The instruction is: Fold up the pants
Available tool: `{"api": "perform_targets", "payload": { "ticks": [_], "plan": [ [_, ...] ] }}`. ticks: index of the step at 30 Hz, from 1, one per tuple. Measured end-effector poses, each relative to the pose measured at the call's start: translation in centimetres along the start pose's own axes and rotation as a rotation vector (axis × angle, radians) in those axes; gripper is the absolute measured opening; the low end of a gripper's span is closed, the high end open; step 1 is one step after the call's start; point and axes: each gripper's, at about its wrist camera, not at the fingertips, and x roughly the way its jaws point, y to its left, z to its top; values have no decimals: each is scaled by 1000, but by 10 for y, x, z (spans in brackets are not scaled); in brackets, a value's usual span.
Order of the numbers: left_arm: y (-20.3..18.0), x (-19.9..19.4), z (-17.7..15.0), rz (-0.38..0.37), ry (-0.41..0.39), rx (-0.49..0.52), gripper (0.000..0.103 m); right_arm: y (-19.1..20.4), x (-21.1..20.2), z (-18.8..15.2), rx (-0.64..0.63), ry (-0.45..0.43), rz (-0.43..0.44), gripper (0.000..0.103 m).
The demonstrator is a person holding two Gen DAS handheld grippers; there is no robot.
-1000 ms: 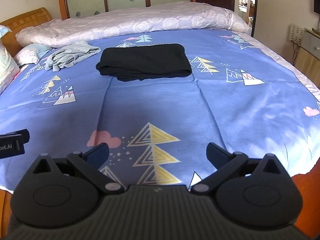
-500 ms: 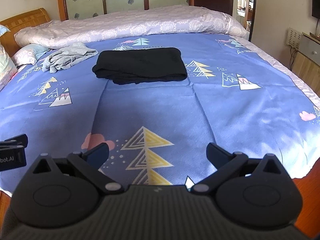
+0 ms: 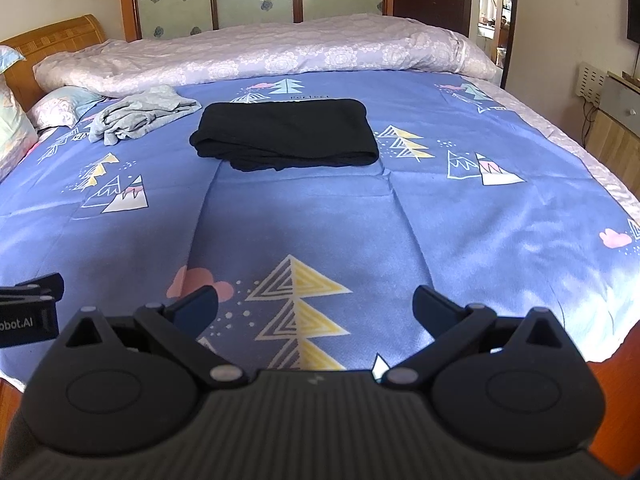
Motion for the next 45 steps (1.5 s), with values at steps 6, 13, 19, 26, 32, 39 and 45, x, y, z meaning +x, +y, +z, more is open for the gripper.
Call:
{"api": "perform_targets", "payload": {
  "ticks": [6,13,19,26,32,39,45],
  "plan": [
    [-2,2,-1,-8,8,7,103,-1,2,1,-1,7,8,103],
    [-2,4,-3,-6,18,9,103,-1,2,0,-1,8,8,103],
    [-2,9,-3,-11,37,11,103,-2,4,-1,-3,10,10,103],
    [-2,13,-6,-17,65,17,103,-5,9,-3,-4,23,13,103],
    [-3,15,-7,-21,81,22,103,-5,11,-4,-7,34,16,103],
    [-4,16,-8,-31,94,21,103,-6,13,-4,-2,43,19,103],
    [-4,18,-9,-38,102,27,103,-7,15,-5,1,54,25,103]
  ]
}}
